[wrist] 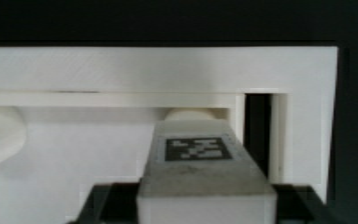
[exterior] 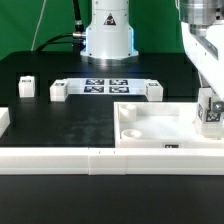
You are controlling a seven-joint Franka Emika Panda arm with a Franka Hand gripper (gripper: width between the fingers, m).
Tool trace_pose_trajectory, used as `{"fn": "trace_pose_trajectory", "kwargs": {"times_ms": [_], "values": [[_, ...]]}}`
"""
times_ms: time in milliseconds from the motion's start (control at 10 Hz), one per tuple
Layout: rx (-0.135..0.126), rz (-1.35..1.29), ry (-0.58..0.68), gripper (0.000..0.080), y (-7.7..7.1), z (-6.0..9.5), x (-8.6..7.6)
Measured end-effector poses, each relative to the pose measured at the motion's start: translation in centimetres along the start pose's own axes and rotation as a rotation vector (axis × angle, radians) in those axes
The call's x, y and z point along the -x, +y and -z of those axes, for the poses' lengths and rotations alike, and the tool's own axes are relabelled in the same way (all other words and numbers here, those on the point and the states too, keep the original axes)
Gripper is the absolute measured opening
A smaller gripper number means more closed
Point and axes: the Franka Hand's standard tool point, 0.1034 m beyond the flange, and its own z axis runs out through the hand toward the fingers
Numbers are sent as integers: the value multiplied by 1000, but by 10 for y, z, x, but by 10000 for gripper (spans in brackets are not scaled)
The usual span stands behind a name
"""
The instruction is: Assemble one leg
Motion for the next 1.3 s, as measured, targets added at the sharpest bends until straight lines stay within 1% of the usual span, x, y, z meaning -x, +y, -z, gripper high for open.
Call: {"fn": "trace_pose_trajectory", "kwargs": {"times_ms": [200, 300, 400, 500, 600, 700, 1000, 1300], "values": [[0, 74, -1, 297, 0, 0, 0], [2, 112, -2, 464, 0, 0, 0], [5, 220, 1, 612, 1, 0, 0], [5, 356, 1, 612, 1, 0, 0], [5, 459, 2, 638, 1, -1, 0], [6, 616, 1, 647, 1, -1, 0], [8, 998, 1, 649, 1, -1, 0], [7, 1276, 2, 649, 0, -1, -1]]}}
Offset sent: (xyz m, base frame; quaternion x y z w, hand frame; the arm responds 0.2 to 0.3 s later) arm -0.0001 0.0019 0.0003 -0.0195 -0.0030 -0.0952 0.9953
